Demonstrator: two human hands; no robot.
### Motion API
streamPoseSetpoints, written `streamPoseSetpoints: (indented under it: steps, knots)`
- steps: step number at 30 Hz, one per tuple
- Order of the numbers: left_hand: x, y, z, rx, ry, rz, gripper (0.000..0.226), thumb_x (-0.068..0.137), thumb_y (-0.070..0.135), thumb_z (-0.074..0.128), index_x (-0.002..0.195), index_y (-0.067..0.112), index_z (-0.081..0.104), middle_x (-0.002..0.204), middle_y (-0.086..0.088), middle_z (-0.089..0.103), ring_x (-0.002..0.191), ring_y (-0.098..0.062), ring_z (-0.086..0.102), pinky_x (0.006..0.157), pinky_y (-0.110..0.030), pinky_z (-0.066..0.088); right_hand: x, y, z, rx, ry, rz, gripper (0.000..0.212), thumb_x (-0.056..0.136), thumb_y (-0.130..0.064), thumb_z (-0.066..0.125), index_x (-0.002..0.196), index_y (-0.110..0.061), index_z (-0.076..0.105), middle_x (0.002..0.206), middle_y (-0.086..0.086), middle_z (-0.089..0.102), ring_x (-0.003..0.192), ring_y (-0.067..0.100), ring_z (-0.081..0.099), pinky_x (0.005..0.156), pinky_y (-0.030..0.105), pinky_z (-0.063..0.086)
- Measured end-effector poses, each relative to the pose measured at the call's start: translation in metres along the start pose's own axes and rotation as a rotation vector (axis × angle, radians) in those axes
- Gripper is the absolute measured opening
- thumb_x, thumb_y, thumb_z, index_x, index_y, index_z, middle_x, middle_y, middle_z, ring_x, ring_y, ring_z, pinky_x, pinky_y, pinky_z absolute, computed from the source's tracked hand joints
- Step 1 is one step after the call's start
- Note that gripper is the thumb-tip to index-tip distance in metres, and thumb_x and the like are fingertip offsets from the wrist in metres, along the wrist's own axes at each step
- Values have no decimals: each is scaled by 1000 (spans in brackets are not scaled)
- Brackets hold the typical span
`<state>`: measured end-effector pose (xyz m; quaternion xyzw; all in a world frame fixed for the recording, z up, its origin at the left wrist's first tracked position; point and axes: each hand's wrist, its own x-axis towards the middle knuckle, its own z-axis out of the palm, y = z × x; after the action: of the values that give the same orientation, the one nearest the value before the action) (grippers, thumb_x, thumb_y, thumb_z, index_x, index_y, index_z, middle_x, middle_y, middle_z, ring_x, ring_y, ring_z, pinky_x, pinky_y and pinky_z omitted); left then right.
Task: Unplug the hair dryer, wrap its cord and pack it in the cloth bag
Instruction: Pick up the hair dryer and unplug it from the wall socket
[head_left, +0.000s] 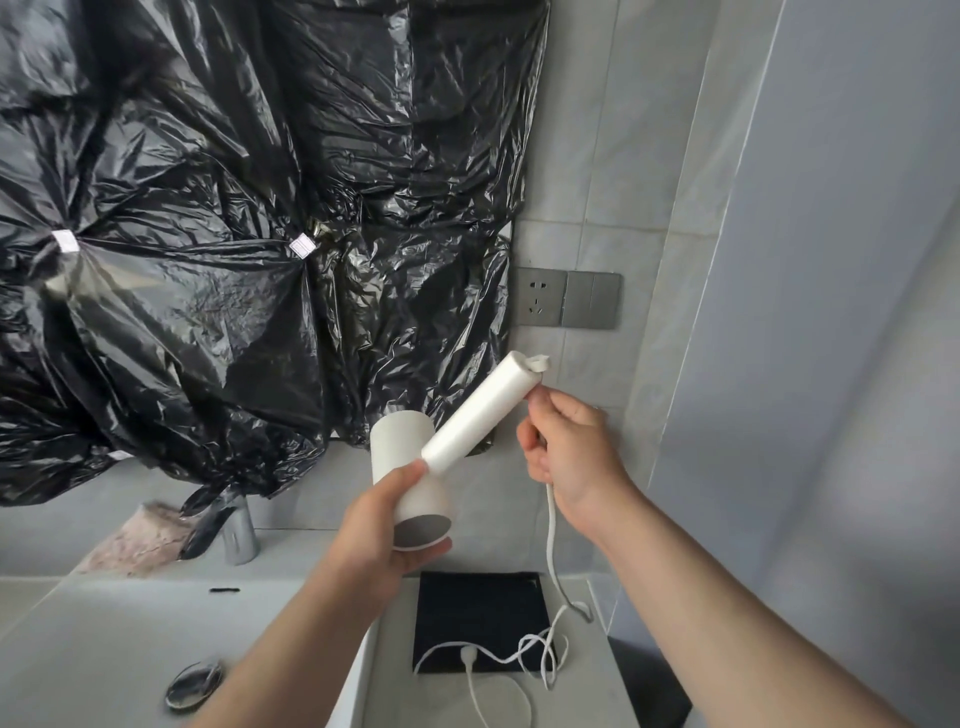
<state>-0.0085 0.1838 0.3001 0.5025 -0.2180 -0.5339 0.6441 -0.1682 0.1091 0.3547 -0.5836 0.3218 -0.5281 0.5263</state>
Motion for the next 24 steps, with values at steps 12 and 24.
streamPoseSetpoints:
  steps: [12,24]
  knots:
    - [-1,-10,6,-214,-106,-78,29,88,30,66,104,6,65,95,-16,59,87,-32,59,80,-54,57,-3,2,-1,286,-136,166,22,100,-13,47,96,-7,68,58,1,47,46,13,36,50,25,27]
    - [4,-8,6,-308,-181,-52,36,89,34,56,108,5,66,96,-21,62,85,-37,58,71,-44,53,-3,12,0,-73,-112,391,26,87,-36,68,89,-11,60,81,5,54,45,8,36,36,18,22]
